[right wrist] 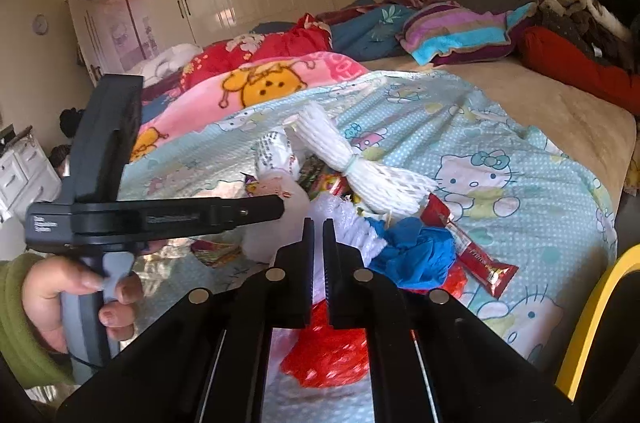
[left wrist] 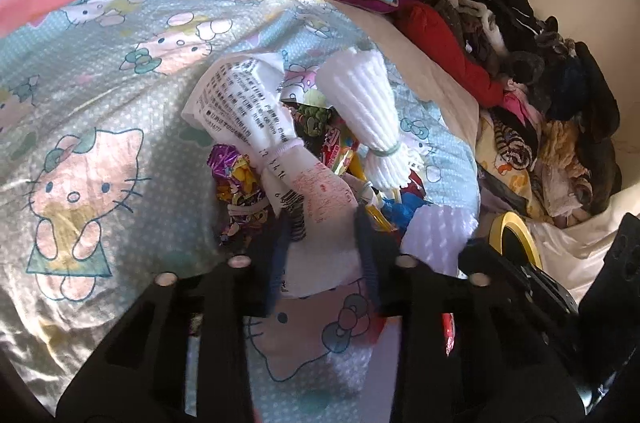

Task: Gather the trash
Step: 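Grasp the white printed bag with the left gripper while the right grasps a white mesh net, then carry both held items over the yellow-rimmed bin and open both grippers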

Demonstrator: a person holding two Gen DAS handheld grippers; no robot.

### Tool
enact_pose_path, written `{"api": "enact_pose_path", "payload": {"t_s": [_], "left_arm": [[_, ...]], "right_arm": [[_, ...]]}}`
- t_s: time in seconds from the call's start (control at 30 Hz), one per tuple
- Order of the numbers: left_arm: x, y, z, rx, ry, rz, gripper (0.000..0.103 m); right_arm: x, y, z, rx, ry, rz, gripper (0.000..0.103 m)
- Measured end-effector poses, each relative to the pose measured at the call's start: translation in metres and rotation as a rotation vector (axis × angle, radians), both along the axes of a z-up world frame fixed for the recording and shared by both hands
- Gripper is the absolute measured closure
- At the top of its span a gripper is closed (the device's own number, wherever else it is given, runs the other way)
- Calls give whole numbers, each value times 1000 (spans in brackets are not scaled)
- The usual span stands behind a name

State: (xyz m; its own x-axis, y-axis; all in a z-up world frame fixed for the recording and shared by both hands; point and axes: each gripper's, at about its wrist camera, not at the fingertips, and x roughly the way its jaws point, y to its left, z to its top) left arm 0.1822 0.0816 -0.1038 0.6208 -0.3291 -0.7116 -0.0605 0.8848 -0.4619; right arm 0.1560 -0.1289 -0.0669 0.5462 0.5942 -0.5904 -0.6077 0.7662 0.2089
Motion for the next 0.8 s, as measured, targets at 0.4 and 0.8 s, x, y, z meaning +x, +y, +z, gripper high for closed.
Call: {"api": "enact_pose_path", "payload": {"t_s": [0.4,0.8], "left_arm": [[-33,-9,50,85,-191,-17,94],[-57,-15,89,115,-296,-21,94]], "right_arm": [[-29,-18,29,113,-33,-37,102],[-42,-52,62,196,-96,-96,102]]}}
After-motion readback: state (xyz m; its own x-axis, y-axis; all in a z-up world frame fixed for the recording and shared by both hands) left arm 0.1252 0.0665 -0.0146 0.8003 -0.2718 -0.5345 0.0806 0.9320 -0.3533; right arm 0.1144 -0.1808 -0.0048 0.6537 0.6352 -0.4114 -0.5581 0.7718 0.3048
